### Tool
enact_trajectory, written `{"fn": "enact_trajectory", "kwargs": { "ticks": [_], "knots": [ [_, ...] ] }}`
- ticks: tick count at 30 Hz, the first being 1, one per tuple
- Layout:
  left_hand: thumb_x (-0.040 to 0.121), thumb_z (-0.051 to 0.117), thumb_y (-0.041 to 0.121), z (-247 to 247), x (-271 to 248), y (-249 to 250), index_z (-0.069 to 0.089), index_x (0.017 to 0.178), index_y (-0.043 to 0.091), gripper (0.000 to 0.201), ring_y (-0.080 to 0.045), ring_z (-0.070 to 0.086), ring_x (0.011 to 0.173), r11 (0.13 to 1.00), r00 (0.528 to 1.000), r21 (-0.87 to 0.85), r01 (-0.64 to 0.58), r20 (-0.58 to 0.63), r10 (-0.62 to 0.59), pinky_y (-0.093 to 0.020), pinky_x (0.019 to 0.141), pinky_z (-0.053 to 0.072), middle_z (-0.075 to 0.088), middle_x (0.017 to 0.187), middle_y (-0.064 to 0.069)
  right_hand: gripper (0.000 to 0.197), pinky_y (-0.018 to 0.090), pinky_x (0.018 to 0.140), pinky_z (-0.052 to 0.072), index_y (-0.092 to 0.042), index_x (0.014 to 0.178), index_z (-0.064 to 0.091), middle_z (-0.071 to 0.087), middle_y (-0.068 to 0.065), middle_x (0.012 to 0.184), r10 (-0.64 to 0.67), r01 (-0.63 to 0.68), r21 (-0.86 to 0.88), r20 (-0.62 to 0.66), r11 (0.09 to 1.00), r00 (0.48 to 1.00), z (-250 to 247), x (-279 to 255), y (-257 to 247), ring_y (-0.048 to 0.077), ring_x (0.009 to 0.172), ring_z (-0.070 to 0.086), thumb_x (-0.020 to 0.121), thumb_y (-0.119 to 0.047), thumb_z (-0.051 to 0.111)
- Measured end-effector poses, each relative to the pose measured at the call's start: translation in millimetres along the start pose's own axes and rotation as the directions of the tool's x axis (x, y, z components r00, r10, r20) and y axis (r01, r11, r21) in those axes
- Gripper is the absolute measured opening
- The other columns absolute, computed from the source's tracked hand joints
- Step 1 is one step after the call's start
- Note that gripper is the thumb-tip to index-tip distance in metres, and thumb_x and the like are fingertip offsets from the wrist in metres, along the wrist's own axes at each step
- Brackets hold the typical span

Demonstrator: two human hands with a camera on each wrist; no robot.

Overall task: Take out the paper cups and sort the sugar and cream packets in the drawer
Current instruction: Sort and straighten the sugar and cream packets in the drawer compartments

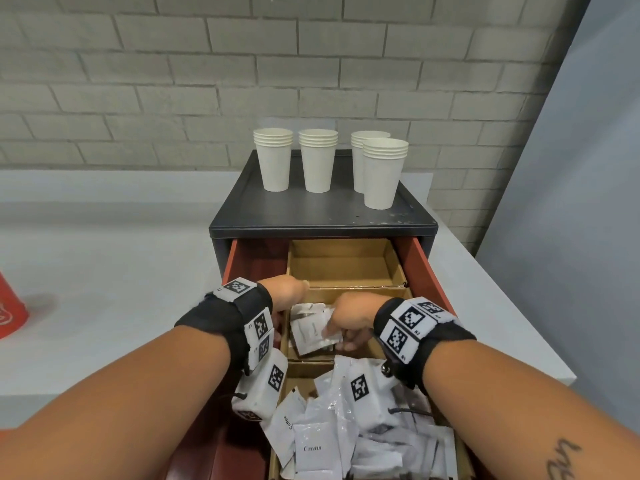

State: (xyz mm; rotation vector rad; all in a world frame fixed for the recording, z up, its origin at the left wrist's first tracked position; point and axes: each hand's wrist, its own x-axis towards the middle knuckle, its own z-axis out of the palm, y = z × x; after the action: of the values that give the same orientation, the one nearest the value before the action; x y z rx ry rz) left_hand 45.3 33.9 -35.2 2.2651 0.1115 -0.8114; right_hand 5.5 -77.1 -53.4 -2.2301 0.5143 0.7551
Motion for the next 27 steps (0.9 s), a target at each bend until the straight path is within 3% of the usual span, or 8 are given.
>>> {"fn": "enact_trajectory", "kwargs": {
  "ticks": [4,7,9,13,17,20,23,27],
  "knots": [
    [0.104,0.027,0.031,1.2,-1.4,2.4,0.029,0.143,-0.002,0.052,-0.035,0.033,0.136,0.995,0.997,0.072,-0.075,-0.031,0.077,-0.039,0.111,0.031,0.032,0.149,-0.021,0.044,0.041,0.099,0.048,-0.001,0.130,0.047,0.056,0.017,0.125,0.034,-0.023,0.092,-0.125,0.996,0.992,-8.2,2.0,-2.4,0.028,0.111,0.058,0.092,-0.021,0.058],
    [0.104,0.027,0.029,1.6,0.9,0.7,0.034,0.141,-0.004,0.050,-0.035,0.037,0.134,0.992,0.995,0.076,-0.096,-0.001,0.096,-0.038,0.107,0.033,0.036,0.147,-0.020,0.043,0.042,0.097,0.049,-0.005,0.131,0.044,0.052,0.015,0.119,0.047,-0.023,0.266,-0.082,0.964,0.996,-2.5,8.4,-7.1,0.028,0.107,0.056,0.093,-0.019,0.057],
    [0.104,0.027,0.030,1.1,2.0,-0.9,0.033,0.142,-0.002,0.050,-0.035,0.036,0.134,0.994,0.996,0.052,-0.093,0.000,0.093,-0.037,0.106,0.033,0.035,0.148,-0.019,0.043,0.043,0.095,0.050,-0.007,0.132,0.043,0.050,0.017,0.129,0.040,-0.020,0.354,-0.052,0.935,0.998,3.2,14.6,-13.7,0.033,0.114,0.056,0.092,-0.017,0.056],
    [0.104,0.026,0.030,0.6,4.8,-1.8,0.030,0.143,-0.001,0.050,-0.031,0.031,0.138,0.995,0.995,0.036,-0.096,0.005,0.096,-0.035,0.111,0.026,0.030,0.151,-0.018,0.042,0.051,0.093,0.050,-0.004,0.131,0.048,0.054,0.018,0.130,-0.006,0.021,0.399,-0.038,0.917,0.999,12.3,22.7,-21.5,0.038,0.112,0.059,0.091,-0.012,0.055],
    [0.103,0.024,0.036,0.3,7.2,-1.8,0.039,0.139,0.001,0.052,-0.032,0.035,0.135,0.994,0.996,0.066,-0.085,0.021,0.084,-0.036,0.108,0.030,0.035,0.148,-0.019,0.037,0.048,0.089,0.054,-0.006,0.127,0.052,0.059,0.017,0.124,0.001,0.011,0.443,-0.027,0.897,1.000,17.1,25.4,-19.4,0.034,0.107,0.063,0.091,-0.009,0.052],
    [0.102,0.024,0.041,-1.1,9.1,-4.0,0.040,0.140,0.003,0.056,-0.032,0.035,0.135,0.995,0.996,0.062,-0.083,0.028,0.081,-0.039,0.110,0.031,0.035,0.148,-0.017,0.055,0.042,0.085,0.056,-0.007,0.139,0.035,0.062,0.014,0.118,-0.014,0.031,0.489,-0.038,0.871,0.999,21.0,20.5,-18.4,0.026,0.091,0.067,0.090,-0.017,0.057],
    [0.101,0.019,0.046,-1.4,9.0,-4.4,0.039,0.141,0.006,0.059,-0.032,0.035,0.136,0.992,0.996,0.090,-0.089,0.031,0.087,-0.042,0.111,0.032,0.035,0.148,-0.016,0.070,0.034,0.082,0.056,-0.015,0.143,0.012,0.057,0.007,0.096,-0.005,0.048,0.500,-0.086,0.865,0.996,19.4,16.8,-6.9,0.017,0.074,0.059,0.092,-0.028,0.057],
    [0.102,0.013,0.043,-2.4,4.6,-2.1,0.053,0.127,0.005,0.061,-0.030,0.041,0.130,0.982,0.992,0.143,-0.125,0.026,0.123,-0.037,0.109,0.034,0.043,0.143,-0.015,0.063,0.040,0.084,0.055,-0.026,0.141,0.022,0.044,0.013,0.130,-0.074,0.085,0.470,-0.042,0.878,0.996,15.2,9.7,-1.6,0.029,0.098,0.057,0.090,-0.017,0.058]
  ]
}}
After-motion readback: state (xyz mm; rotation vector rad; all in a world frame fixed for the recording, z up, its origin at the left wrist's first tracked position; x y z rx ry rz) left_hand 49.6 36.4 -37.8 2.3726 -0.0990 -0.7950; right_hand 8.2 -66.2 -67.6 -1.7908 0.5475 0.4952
